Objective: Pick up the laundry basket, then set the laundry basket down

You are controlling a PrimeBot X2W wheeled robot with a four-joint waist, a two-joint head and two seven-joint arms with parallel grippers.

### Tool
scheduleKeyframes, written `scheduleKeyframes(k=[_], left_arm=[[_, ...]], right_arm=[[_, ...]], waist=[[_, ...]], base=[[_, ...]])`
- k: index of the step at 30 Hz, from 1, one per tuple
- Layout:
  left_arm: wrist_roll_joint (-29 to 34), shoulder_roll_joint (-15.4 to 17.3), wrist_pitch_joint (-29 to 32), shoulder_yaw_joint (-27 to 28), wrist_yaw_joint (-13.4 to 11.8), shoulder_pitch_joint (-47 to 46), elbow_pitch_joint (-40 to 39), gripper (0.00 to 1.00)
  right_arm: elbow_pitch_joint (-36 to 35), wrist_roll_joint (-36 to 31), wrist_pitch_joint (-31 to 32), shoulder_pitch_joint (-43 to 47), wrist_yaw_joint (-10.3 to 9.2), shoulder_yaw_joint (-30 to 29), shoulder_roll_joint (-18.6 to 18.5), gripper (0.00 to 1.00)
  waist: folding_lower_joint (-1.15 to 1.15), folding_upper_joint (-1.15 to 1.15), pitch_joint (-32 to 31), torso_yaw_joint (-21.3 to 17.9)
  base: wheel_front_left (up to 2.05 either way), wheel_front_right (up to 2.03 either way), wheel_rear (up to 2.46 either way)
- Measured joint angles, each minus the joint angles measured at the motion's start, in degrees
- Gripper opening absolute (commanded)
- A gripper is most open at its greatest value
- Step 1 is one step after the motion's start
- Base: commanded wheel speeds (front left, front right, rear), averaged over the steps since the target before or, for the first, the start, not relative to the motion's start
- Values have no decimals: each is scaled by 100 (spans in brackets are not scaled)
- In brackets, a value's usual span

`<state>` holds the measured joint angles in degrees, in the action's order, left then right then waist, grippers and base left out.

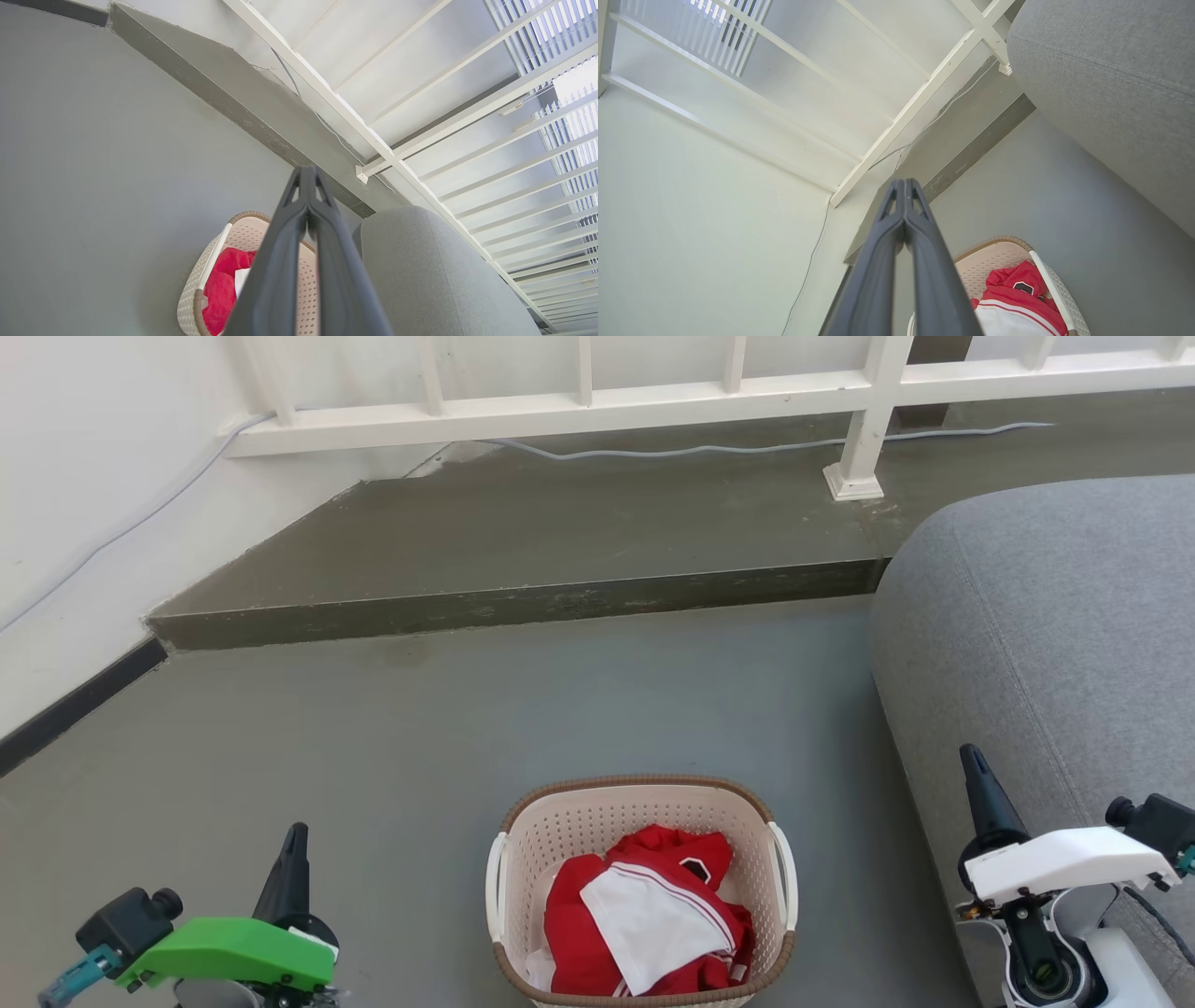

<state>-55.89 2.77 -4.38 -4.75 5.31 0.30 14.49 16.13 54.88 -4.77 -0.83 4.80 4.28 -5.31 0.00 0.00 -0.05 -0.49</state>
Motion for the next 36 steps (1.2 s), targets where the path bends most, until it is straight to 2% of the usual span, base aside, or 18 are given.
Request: scheduleKeyframes(k=[36], left_arm=[[-2430,-12,715,608,90,-211,105,0]], right_arm=[[2,2533,709,-171,125,-770,176,0]], waist=[[0,0,14,34]], base=[[0,0,0]])
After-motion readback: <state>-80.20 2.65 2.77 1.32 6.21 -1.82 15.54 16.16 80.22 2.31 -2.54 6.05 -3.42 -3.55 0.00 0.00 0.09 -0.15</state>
